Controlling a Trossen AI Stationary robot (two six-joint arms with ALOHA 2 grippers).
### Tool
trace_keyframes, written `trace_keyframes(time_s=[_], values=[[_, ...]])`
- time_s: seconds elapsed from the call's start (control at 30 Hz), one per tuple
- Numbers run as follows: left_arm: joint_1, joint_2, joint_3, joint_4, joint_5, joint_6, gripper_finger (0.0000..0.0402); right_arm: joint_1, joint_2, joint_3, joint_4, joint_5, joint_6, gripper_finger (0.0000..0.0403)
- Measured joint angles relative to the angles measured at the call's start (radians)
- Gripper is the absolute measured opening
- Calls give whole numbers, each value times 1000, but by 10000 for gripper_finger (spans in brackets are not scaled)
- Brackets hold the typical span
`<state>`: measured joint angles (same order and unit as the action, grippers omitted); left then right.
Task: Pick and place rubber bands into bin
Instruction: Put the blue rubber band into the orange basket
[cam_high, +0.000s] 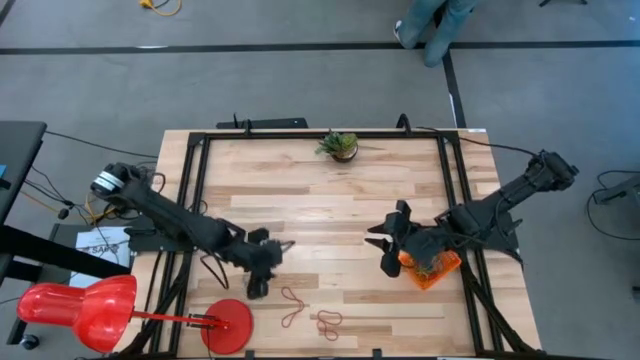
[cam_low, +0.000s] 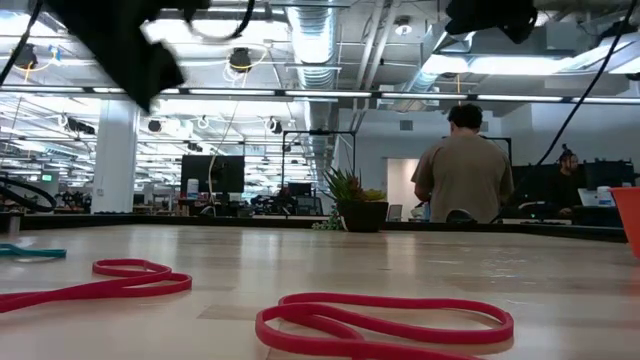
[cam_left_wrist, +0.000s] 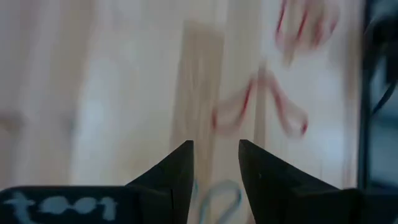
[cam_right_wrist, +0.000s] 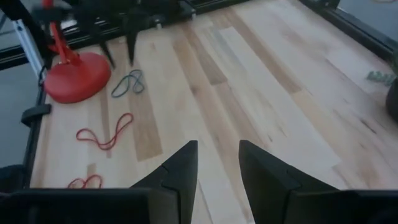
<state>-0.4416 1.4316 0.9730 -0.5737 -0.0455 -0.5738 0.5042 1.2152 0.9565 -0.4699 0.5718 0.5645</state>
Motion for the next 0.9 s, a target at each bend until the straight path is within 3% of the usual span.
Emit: trace_keyframes(time_s=[0.2,0.47,0.9], values=[[-53,142,0,-61,91,-50,116,-68,-13,0,15,-8,-123,112],[-106,263,0,-168,-22,-150,116,-175,-34,0,157,-24,-306,111],[-114,347,4,-169,-20,-199,113,-245,-34,0,210,-26,-364,111]])
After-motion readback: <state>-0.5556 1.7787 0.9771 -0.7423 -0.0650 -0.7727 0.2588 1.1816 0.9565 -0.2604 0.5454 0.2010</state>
